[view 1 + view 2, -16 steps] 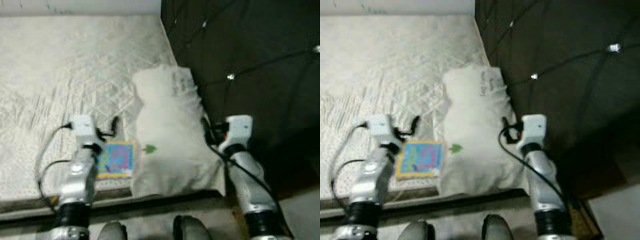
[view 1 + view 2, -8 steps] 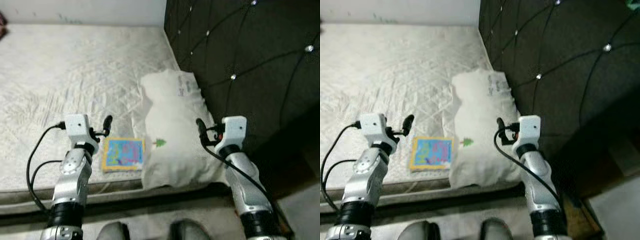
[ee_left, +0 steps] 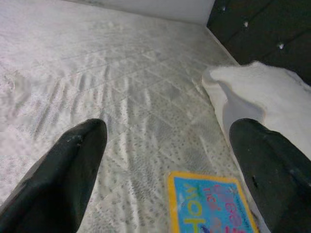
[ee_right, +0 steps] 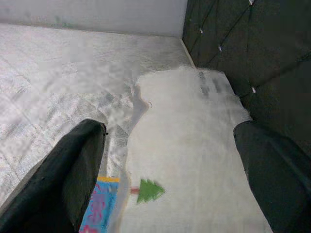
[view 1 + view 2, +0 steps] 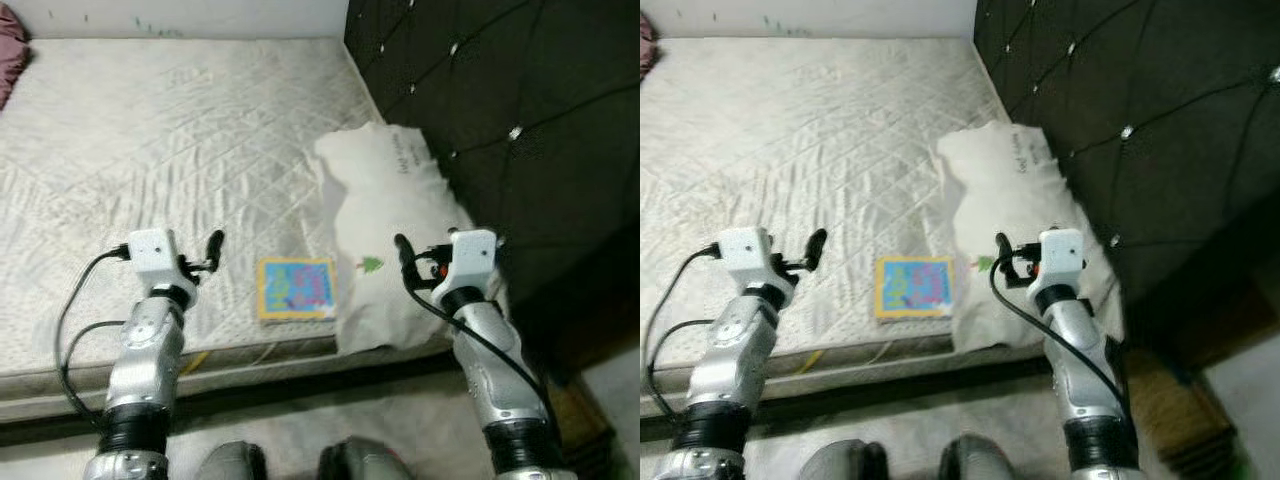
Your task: Clean up the room
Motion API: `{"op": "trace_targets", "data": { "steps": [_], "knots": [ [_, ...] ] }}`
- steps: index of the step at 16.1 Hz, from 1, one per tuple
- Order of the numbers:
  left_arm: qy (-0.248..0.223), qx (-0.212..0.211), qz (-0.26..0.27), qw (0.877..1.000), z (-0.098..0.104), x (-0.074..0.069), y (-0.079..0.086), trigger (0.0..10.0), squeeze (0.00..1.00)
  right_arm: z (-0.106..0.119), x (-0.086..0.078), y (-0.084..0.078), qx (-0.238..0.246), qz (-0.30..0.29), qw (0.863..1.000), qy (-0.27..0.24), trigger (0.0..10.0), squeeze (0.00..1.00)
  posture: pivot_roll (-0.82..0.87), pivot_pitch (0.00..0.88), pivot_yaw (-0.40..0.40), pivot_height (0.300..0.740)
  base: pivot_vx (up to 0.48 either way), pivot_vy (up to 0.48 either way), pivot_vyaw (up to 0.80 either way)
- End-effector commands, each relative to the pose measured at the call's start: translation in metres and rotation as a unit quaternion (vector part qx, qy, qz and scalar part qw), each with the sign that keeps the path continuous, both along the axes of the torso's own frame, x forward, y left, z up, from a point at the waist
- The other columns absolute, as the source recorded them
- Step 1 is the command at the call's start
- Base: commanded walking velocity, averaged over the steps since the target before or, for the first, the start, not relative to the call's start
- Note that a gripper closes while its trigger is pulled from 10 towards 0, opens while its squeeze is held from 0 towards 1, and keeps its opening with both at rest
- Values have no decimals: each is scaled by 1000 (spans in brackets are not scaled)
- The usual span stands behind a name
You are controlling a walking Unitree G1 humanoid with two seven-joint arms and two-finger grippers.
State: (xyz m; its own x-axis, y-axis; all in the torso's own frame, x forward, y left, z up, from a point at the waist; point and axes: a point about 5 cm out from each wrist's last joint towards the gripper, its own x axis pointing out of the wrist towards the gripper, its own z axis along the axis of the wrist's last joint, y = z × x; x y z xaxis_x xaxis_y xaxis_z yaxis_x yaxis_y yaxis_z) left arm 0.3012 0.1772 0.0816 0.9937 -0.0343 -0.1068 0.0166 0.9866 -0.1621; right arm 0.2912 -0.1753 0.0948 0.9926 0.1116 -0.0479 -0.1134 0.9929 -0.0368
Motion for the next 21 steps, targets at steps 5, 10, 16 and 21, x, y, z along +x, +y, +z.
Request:
{"op": "trace_targets", "data": {
  "steps": [5,10,16,21],
  "knots": [
    [0,2,0,1000,1,0,2,10000,0,0,1,0,0,-4,1000,2,10000,0,-18,107,-57,740,0,480,0],
    [0,3,-2,1000,1,1,2,10000,0,0,1,0,0,-7,1000,2,10000,0,-20,108,-53,740,0,480,0],
    [1,2,-4,1000,1,1,2,10000,0,-1,1,0,0,-7,1000,3,10000,0,-20,111,-53,740,0,480,0],
    [0,0,-5,1000,1,2,1,10000,0,-1,1,0,-2,-9,1000,3,10000,0,-22,111,-54,740,0,480,0]
  ]
}}
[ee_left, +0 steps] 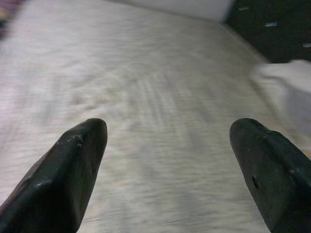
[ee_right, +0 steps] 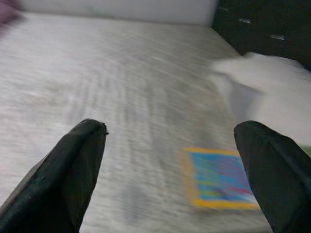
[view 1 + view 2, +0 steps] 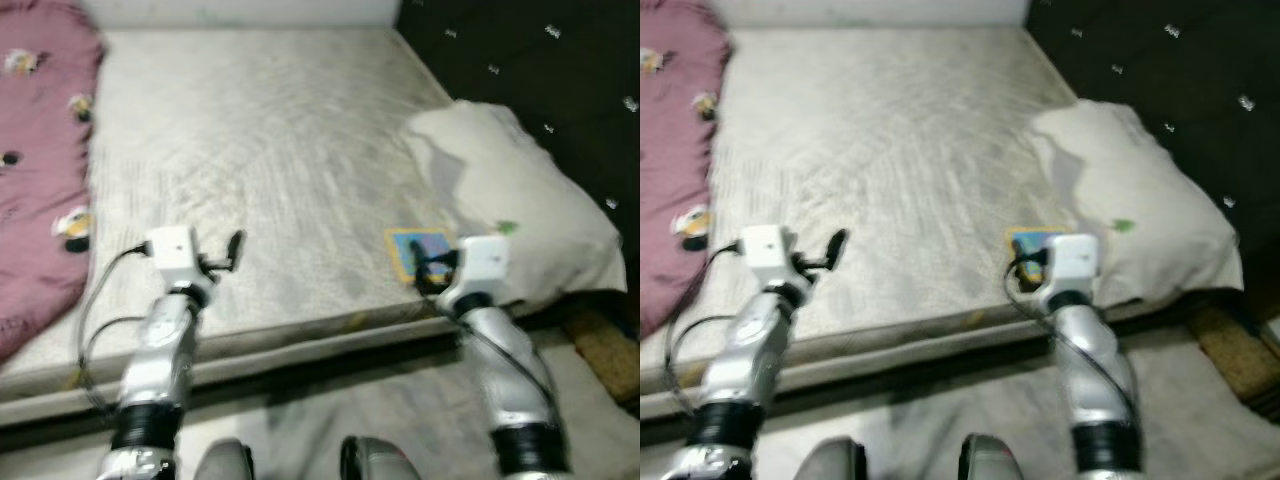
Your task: Clean up the room
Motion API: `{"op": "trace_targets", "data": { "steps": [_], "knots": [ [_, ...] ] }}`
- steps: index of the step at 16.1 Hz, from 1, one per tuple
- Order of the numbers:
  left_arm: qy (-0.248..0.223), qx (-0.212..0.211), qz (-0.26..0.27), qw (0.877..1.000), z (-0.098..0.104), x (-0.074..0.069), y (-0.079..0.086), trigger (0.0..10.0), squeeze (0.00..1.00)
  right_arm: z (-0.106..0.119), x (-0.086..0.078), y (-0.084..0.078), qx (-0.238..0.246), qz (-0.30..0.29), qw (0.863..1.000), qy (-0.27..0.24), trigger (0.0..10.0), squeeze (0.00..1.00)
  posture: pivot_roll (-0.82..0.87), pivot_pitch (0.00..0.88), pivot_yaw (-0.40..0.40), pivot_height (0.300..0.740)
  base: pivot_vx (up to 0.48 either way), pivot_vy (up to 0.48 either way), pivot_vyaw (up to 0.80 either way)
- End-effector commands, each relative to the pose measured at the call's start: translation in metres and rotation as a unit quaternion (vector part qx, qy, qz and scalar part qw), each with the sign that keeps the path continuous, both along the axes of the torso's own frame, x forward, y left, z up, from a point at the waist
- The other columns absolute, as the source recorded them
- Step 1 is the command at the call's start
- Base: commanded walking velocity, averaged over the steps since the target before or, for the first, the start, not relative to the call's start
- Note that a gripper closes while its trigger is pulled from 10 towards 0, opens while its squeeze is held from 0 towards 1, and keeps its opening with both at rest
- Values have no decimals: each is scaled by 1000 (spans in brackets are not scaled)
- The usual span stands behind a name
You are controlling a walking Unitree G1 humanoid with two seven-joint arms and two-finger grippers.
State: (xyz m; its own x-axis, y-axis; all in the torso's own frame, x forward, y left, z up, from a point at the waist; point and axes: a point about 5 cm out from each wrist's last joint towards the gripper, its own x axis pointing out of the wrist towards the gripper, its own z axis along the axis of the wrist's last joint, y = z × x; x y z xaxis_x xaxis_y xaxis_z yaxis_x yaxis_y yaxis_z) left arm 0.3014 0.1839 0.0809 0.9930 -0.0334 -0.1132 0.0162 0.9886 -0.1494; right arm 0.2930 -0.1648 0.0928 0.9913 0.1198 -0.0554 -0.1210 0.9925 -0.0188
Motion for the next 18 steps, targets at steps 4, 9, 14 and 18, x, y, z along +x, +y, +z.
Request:
{"op": "trace_targets", "data": {
  "steps": [4,9,14,18],
  "knots": [
    [-3,-7,-6,1000,2,2,-6,10000,0,1,-1,-11,-12,-12,1000,0,10000,0,-22,112,-55,740,0,480,0],
    [-21,-5,-7,1000,5,2,-6,10000,0,1,0,-11,-14,-10,1000,0,10000,0,-21,106,-56,740,0,384,0],
    [-28,-12,-18,999,7,1,-7,10000,0,1,0,-11,-17,-8,1000,-1,10000,0,-20,99,-59,740,0,0,0],
    [-32,-15,-20,999,8,1,-6,10000,0,1,1,-11,-18,-6,1000,-1,10000,0,-19,98,-59,740,188,0,0]
  ]
}}
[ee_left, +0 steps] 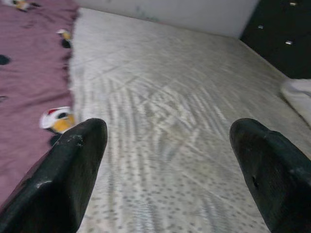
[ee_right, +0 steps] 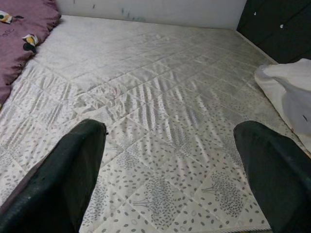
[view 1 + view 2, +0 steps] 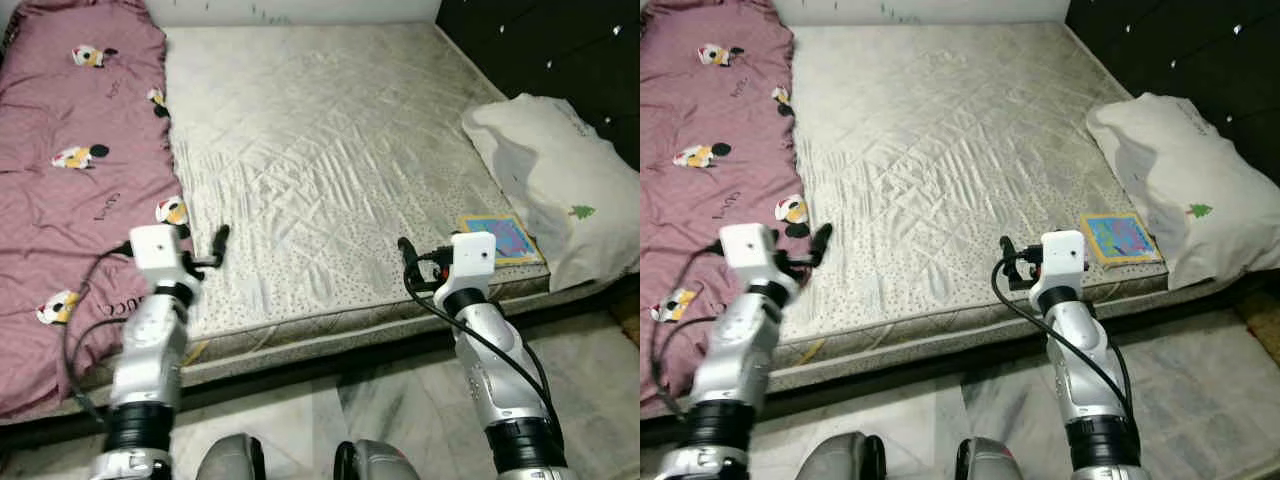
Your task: Clean up the room
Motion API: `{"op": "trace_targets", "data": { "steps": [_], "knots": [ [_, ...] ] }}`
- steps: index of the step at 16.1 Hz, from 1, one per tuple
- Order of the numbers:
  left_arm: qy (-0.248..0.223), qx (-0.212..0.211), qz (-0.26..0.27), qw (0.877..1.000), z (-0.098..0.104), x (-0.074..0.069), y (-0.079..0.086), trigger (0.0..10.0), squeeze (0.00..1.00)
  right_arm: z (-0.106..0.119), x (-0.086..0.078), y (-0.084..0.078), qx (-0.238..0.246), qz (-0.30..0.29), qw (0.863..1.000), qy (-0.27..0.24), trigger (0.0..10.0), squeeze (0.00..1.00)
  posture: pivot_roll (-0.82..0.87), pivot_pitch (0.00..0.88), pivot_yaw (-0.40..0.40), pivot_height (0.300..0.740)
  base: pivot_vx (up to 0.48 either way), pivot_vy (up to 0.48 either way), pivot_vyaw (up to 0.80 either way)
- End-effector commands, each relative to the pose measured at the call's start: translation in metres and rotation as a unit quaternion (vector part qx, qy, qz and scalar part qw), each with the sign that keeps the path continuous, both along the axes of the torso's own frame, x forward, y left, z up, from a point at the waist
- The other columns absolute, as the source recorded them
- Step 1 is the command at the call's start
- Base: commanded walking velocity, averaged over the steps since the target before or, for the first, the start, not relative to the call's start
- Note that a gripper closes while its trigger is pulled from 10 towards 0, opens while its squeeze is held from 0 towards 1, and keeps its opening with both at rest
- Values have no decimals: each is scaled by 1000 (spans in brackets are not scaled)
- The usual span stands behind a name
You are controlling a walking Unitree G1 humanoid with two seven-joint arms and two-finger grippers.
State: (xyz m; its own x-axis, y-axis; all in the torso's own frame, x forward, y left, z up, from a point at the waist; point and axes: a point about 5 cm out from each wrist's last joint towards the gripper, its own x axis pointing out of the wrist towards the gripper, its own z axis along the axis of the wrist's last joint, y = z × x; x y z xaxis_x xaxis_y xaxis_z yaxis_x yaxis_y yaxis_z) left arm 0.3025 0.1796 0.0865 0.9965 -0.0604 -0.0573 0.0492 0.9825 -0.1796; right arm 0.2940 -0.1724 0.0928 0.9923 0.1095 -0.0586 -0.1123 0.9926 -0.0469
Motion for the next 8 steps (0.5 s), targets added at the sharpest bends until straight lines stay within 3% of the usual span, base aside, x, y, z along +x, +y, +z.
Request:
{"op": "trace_targets", "data": {
  "steps": [1,8],
  "knots": [
    [-5,1,-8,1000,2,0,-2,10000,0,1,0,-3,-4,-2,1000,-1,10000,0,-19,98,-59,740,270,0,0],
    [-3,1,-10,1000,1,0,-2,10000,0,1,0,-2,-3,-3,1000,-1,10000,0,-19,100,-58,740,293,0,0]
  ]
}}
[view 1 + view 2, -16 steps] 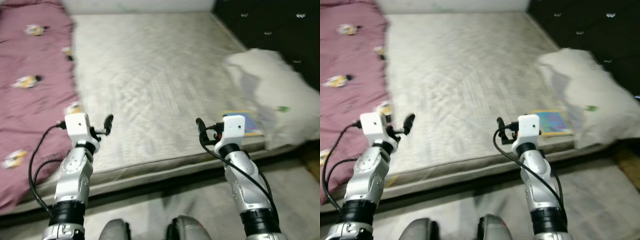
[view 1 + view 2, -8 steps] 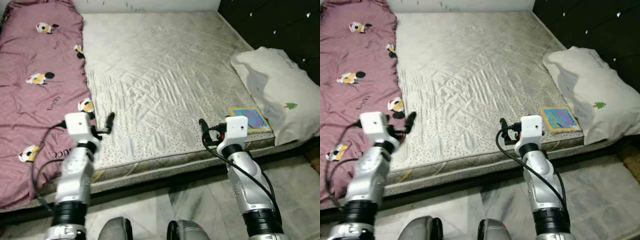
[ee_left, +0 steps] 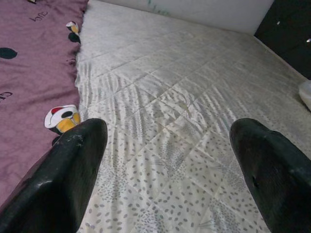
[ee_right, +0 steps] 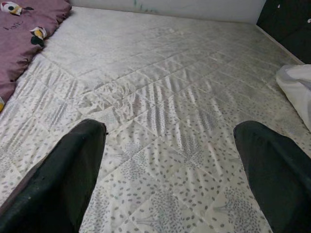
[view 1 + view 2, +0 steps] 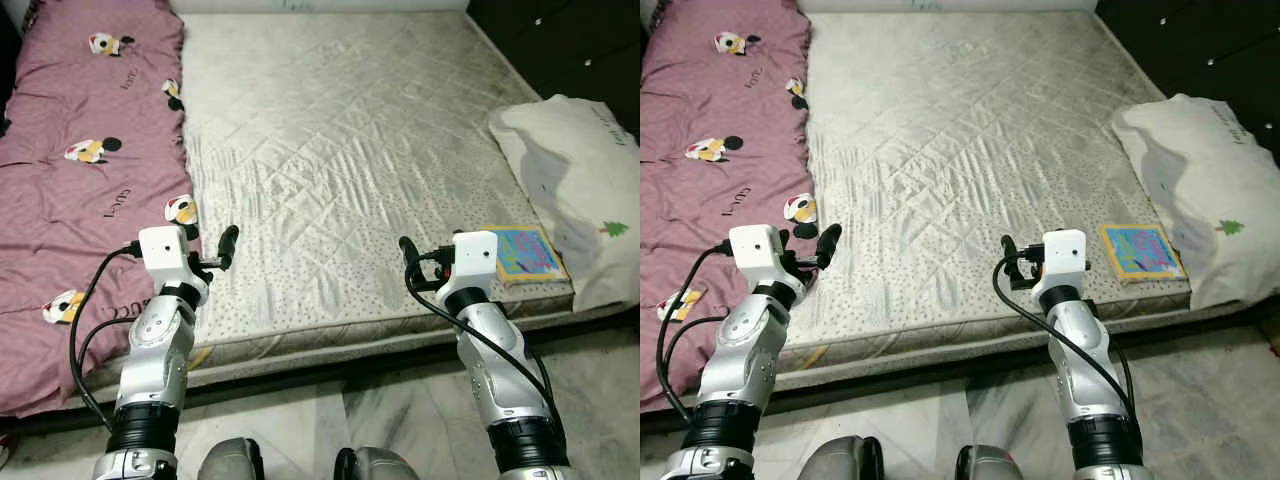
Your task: Clean up the room
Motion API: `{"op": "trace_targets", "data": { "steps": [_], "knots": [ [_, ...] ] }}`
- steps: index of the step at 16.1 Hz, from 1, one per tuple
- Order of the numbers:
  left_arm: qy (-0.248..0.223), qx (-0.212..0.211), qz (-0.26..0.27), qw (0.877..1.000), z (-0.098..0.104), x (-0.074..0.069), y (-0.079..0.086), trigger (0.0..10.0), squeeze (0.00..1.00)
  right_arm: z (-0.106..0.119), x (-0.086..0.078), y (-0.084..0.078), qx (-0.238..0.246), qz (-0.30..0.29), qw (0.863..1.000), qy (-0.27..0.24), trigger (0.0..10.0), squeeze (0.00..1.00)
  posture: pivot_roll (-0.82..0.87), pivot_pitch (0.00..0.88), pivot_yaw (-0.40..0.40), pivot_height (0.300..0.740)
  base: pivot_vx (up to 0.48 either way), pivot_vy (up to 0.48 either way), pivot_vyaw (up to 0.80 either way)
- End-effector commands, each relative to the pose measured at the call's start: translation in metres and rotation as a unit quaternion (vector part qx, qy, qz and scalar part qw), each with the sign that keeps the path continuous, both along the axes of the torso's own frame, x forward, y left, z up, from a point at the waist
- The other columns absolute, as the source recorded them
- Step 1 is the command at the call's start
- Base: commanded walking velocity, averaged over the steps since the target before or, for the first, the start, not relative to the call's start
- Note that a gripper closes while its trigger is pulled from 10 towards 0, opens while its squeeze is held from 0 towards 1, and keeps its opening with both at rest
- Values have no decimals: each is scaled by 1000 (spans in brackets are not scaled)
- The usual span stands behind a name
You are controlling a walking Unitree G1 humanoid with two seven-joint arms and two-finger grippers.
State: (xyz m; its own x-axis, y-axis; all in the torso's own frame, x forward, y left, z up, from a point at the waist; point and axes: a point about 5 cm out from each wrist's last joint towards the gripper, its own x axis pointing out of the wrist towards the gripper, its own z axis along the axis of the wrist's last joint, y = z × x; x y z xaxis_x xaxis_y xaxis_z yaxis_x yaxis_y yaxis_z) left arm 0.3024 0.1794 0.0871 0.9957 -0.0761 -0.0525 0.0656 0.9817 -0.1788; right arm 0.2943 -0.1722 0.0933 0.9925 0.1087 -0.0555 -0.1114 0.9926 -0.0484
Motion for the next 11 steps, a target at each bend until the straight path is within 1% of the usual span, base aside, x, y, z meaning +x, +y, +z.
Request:
{"op": "trace_targets", "data": {
  "steps": [1,8,11],
  "knots": [
    [0,0,-3,1000,0,0,-2,10000,0,0,-1,-2,-3,-3,1000,0,10000,0,-20,101,-57,740,289,0,0],
    [0,-3,-5,1000,0,0,-3,10000,0,0,0,-3,-3,-6,1000,0,10000,0,-21,103,-54,740,256,0,0],
    [9,-5,-2,1000,-1,1,-3,10000,0,0,0,-3,-2,-7,1000,1,10000,0,-21,104,-53,740,0,0,0]
  ]
}}
